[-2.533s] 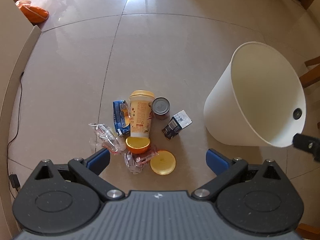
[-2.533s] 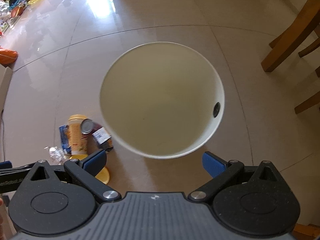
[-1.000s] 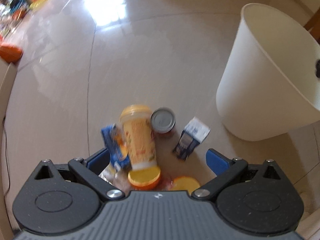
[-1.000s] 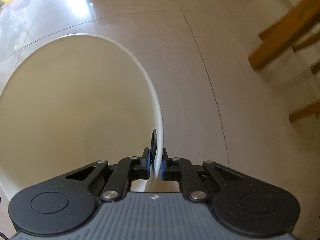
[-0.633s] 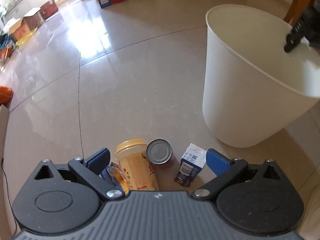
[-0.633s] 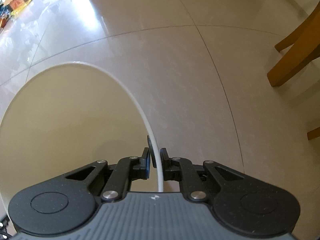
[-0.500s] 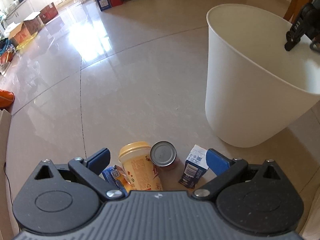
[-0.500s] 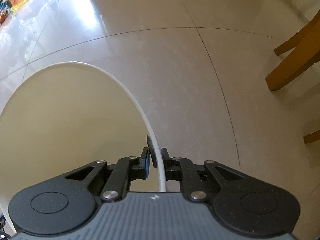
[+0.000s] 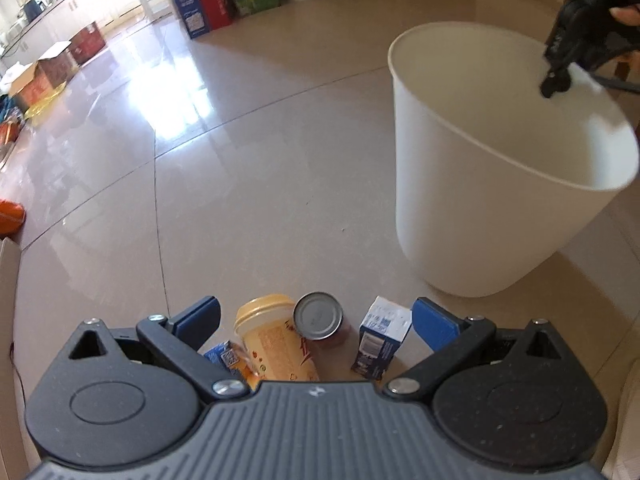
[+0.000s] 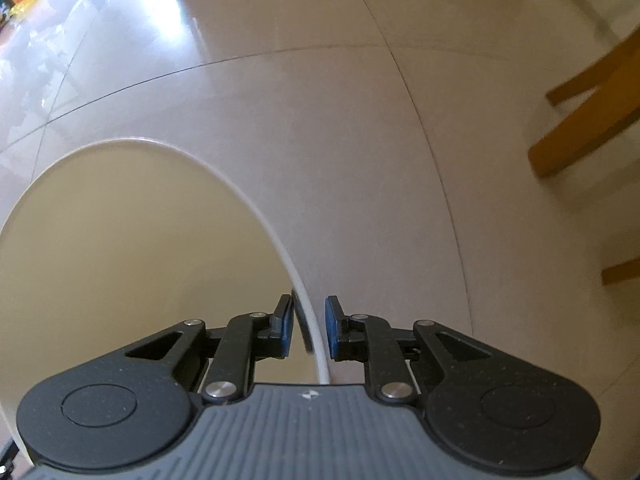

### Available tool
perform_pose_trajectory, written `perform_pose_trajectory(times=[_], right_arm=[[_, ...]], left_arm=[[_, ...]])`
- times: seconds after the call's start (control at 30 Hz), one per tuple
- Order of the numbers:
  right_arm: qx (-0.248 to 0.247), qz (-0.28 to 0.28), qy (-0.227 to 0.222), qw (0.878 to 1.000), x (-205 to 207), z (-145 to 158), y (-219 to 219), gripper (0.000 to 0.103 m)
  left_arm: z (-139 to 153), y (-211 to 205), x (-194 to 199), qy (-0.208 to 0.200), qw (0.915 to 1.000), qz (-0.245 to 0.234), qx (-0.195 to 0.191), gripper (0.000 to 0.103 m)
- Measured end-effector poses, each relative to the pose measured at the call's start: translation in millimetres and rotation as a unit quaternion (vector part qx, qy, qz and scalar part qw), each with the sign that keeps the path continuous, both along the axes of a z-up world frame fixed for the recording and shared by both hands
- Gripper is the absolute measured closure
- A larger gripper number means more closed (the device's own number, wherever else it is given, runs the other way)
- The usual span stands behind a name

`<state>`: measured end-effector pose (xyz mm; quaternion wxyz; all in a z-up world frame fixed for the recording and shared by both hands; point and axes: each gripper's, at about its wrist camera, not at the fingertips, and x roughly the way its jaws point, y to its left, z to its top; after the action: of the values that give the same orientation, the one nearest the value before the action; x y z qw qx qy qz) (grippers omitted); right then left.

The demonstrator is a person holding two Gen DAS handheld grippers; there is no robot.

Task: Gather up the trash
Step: 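Lower the left gripper toward the half orange peel beside the pile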

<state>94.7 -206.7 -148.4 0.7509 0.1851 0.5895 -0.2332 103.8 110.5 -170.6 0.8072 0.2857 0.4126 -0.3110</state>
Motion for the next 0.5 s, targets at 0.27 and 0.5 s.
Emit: perform_pose_trajectory(times=[0.27, 0.5], right_arm=[[-0.032, 0.022, 0.015, 0.999, 10, 13, 19, 0.083], [-0.008, -0.004, 0.029, 1.000, 18, 22, 16, 0.070]], left_arm=[[19, 5, 13, 0.001, 0.9992, 0.026, -0.030, 0.001], [33, 1, 22, -0.030, 0.9987, 0.019, -0.036, 0.001]])
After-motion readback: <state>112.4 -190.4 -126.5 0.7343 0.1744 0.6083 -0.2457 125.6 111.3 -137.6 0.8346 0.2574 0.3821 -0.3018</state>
